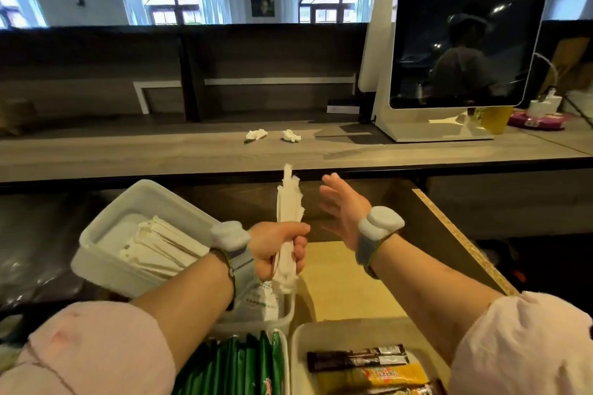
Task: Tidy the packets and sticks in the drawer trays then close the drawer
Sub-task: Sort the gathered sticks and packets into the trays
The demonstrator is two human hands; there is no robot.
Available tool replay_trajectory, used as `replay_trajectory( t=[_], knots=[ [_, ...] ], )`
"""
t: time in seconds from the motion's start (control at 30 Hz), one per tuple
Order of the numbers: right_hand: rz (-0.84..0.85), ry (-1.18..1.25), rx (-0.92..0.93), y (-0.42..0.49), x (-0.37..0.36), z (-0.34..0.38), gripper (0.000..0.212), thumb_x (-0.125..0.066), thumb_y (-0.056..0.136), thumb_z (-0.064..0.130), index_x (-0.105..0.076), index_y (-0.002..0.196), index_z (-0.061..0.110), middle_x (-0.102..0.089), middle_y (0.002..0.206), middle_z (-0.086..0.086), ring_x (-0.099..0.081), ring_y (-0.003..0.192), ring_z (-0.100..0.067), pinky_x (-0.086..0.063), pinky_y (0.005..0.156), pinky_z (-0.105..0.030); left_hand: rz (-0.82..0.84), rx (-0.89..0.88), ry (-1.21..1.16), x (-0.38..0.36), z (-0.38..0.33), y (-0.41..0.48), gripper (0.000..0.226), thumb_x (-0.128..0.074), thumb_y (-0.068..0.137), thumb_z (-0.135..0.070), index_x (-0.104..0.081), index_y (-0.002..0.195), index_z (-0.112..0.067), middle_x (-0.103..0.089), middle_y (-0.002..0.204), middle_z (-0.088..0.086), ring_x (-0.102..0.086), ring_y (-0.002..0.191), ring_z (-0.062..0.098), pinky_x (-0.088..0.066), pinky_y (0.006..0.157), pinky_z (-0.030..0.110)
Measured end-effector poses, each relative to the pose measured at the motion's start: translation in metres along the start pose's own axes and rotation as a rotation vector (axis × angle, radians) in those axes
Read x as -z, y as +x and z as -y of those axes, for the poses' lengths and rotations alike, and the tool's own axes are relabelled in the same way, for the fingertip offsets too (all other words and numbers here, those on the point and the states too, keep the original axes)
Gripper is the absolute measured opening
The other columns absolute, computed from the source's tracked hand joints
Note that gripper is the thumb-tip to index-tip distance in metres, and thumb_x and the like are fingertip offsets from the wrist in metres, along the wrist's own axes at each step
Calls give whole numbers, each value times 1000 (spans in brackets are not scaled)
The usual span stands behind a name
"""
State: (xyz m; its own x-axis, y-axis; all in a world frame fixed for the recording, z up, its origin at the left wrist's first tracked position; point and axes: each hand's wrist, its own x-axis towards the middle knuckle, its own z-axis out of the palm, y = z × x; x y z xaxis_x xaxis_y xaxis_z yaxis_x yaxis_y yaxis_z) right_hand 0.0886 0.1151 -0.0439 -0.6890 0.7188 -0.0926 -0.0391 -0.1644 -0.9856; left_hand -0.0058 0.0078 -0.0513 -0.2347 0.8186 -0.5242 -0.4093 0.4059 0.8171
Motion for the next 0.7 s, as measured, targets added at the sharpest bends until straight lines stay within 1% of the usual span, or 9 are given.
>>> replay_trajectory(
  t=[0.07, 0.13, 0.2, 0.33, 0.43, 0.5, 0.57, 0.63, 0.7],
  knots=[
    [-14, -32, 54, 4, 9, 2, 52, -46, 92, 52, -43, 140, 32, -40, 149, 6, -37, 137, -21, -35, 99, -41, 127, 139, 146, 6, 14, -2, 58, -40, 97, -31, -53, 43, -15, -49, 35, -3, -49, 29, 7, -47, 41, 14],
    [-3, -70, 70, 7, 13, 1, 50, -48, 92, 50, -44, 139, 34, -40, 148, 6, -37, 138, -20, -34, 100, -39, 184, 228, 238, 9, 27, -2, 38, -49, 93, -35, -56, 60, -17, -50, 48, -4, -49, 34, 7, -49, 44, 16],
    [25, -124, 44, 12, 17, -5, 50, -45, 94, 49, -45, 140, 29, -40, 149, 4, -37, 138, -21, -30, 106, -41, 197, 256, 277, 7, 35, 2, 22, -57, 88, -37, -52, 76, -20, -41, 61, -4, -46, 36, 5, -48, 44, 16],
    [273, -326, -138, 14, 19, -23, 64, -23, 94, 61, -56, 130, 20, -59, 132, 1, -49, 127, -23, -30, 110, -43, 238, 249, 192, 6, 38, 15, 22, -58, 86, -36, -44, 78, -21, -37, 54, -7, -40, 34, 4, -42, 38, 14],
    [368, -271, -223, 12, 15, -25, 78, -11, 89, 70, -39, 143, 22, -46, 146, -3, -41, 134, -26, -24, 115, -45, 163, 269, 174, 11, 38, 17, 30, -47, 93, -37, -40, 70, -20, -39, 44, -6, -38, 32, 5, -40, 35, 12],
    [235, -240, -173, 14, 14, -24, 76, -13, 87, 73, -32, 146, 29, -37, 152, -2, -33, 140, -28, -19, 116, -52, 82, 228, 152, 13, 38, 14, 41, -40, 97, -36, -44, 61, -17, -39, 38, -6, -37, 29, 5, -38, 34, 12],
    [65, -182, -159, 13, 14, -26, 73, -19, 88, 71, -34, 145, 28, -42, 149, -5, -42, 134, -29, -29, 108, -53, -6, 128, 49, 12, 31, 7, 54, -38, 98, -36, -46, 49, -15, -42, 36, -3, -40, 30, 7, -41, 37, 13],
    [51, -150, -208, 6, 8, -32, 69, -31, 90, 66, -36, 144, 24, -46, 144, -7, -51, 123, -28, -41, 99, -49, -149, -45, -103, 14, 23, 1, 44, -43, 97, -35, -48, 60, -12, -48, 44, 1, -47, 43, 12, -44, 48, 22],
    [178, -145, -222, -10, -10, -34, 60, -45, 91, 54, -38, 142, 23, -50, 140, -6, -54, 118, -28, -44, 98, -47, -321, -208, -245, 19, 14, -5, 32, -46, 97, -34, -51, 75, -11, -53, 61, 4, -51, 61, 17, -43, 60, 31]
  ],
)
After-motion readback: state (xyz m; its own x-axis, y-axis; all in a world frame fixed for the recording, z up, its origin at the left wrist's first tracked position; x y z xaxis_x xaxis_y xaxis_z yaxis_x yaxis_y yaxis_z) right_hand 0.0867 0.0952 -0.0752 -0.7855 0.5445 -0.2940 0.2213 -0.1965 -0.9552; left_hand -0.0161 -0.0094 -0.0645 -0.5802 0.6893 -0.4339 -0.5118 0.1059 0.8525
